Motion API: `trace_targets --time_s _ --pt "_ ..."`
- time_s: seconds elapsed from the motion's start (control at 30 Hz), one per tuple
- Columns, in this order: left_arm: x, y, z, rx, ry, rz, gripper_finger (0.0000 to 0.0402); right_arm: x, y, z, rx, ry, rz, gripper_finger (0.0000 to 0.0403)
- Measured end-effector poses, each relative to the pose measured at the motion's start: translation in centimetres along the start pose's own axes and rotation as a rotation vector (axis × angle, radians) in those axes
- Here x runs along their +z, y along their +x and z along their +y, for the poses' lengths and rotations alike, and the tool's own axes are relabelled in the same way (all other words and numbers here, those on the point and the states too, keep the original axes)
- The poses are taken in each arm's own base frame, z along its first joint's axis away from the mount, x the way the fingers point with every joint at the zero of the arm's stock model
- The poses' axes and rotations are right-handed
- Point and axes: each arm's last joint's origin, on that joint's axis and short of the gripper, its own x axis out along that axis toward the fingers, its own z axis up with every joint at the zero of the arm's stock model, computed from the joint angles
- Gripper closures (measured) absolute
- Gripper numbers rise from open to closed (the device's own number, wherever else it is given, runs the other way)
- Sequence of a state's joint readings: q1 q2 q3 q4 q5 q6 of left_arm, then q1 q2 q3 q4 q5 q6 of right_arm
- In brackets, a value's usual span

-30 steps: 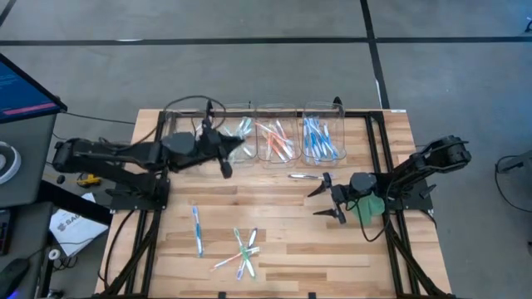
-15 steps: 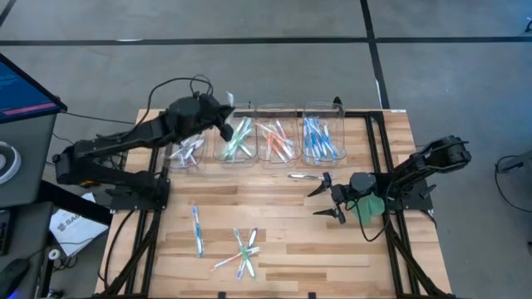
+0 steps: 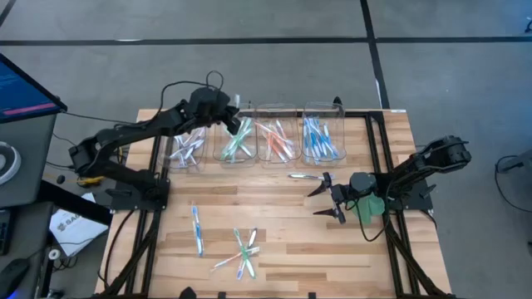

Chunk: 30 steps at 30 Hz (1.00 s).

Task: Pick & Place Toothbrushes
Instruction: Put the green toothbrush into the middle left transparent bin, then put the violet toothbrush into the left transparent bin

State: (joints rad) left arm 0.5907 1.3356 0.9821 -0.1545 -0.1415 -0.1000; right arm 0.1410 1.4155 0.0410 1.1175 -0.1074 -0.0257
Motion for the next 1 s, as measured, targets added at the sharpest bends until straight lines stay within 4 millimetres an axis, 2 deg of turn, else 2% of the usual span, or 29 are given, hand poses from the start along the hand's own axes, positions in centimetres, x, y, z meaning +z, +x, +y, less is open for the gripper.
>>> trace_targets --time_s 0.37,0.73,1.0 --pt "-2.4 1.0 0.0 -0.016 -0.026 0.221 0.0385 0.0 0.0 0.0 0.0 0.0 0.003 0.01" --pt "-3.2 0.7 -0.4 -0.012 -0.053 0.299 0.0343 0.0 0.0 0.0 0.0 0.027 0.004 0.01" --pt "-3.3 0.6 -1.1 -0.026 -0.035 0.307 0.0293 0.0 0.0 0.0 0.0 0.027 0.004 0.01"
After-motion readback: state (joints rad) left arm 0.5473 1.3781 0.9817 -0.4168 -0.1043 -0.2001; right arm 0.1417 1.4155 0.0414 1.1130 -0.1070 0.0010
